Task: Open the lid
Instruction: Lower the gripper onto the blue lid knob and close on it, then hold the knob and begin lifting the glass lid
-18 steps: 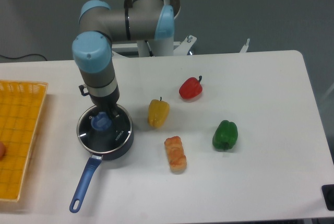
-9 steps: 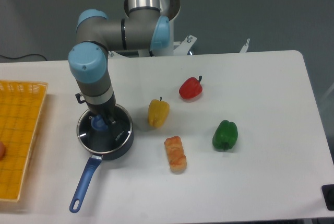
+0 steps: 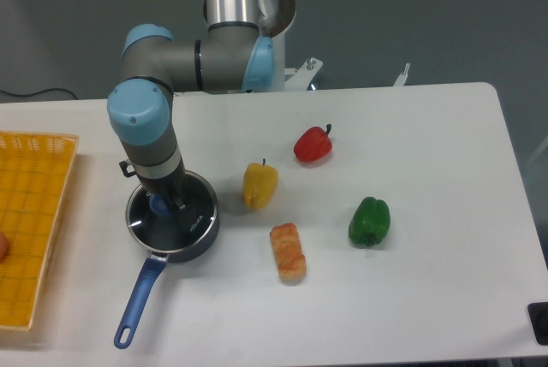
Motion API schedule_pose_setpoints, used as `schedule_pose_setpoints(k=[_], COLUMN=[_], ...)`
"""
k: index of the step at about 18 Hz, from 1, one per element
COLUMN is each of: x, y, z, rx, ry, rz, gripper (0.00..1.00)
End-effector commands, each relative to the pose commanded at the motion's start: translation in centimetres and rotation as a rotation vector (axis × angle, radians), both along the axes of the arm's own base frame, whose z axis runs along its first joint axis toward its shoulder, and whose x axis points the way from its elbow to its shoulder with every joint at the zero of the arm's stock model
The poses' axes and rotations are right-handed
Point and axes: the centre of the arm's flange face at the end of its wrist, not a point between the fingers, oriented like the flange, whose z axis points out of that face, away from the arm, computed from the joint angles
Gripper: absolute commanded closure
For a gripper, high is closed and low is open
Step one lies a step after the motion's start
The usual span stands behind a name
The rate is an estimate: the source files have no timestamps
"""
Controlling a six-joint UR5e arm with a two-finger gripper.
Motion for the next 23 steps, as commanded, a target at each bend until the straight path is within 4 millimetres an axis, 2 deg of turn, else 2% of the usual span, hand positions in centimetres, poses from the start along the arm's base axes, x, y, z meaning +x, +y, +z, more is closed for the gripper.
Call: schedule_pose_setpoints(k=[3,8,12,17,18,23], x=[0.5,1.4,1.5,1.5,1.4,1.4], y=[0.1,0.2,0.2,0.1,0.1,0.1], z=[-0.2,-0.7,-0.8,-0.8,-0.8,-0.7], rx=[-0.003,-0.013,-0.015,-0.018,-0.019,-0.019], ry=[-0.002,-0.007,-0.007,-0.006,-0.004,-0.004], rz=[-0.008,-0.021,-0.021,-0.021,-0.021,-0.021], gripper=[0.00,0.08,0.24,0.30,0.34,0.37])
